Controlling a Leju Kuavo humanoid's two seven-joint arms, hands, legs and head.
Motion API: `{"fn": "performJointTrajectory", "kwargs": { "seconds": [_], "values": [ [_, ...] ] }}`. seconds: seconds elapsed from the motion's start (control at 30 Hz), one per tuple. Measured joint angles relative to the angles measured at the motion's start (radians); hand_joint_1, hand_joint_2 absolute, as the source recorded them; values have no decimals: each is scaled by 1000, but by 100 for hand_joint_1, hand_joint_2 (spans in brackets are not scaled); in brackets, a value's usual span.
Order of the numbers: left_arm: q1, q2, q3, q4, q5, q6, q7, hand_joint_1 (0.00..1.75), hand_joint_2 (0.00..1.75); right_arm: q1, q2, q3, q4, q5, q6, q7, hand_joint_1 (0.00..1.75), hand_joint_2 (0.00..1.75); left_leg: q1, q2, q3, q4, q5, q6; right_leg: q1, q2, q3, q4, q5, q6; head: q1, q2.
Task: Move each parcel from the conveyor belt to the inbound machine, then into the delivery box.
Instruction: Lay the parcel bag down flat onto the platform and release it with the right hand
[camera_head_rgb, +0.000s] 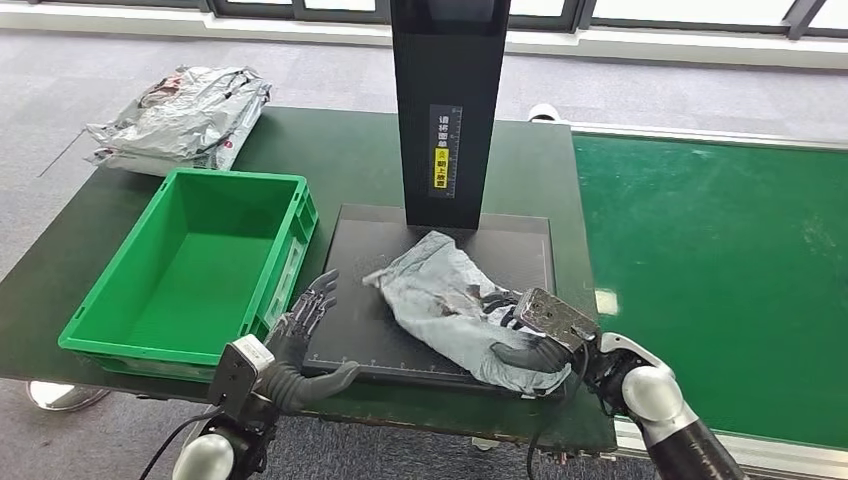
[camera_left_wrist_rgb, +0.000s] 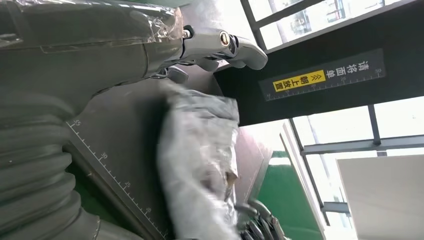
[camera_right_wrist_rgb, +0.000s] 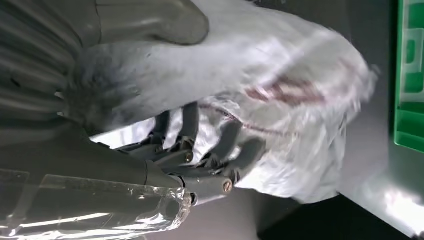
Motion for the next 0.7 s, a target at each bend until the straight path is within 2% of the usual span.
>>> {"fn": "performJointTrajectory", "kwargs": {
  "seconds": [0.47,0.6,0.7],
  "values": [
    [-16,6,-21,17,5,-2,11,0,175,-2,43,26,173,-56,-63,-35,0,175,0,1,0,0,1,0,0,1,-1,0,1,0,0,0],
    [-17,6,-24,20,3,-1,15,0,175,3,49,20,146,-41,-80,-36,0,175,0,1,0,0,1,0,0,1,-1,0,2,0,0,0],
    [-14,6,-24,20,0,10,12,0,175,25,49,10,56,-38,-82,-70,0,175,0,1,0,0,1,0,0,1,-1,0,2,0,0,0]
  ]
}}
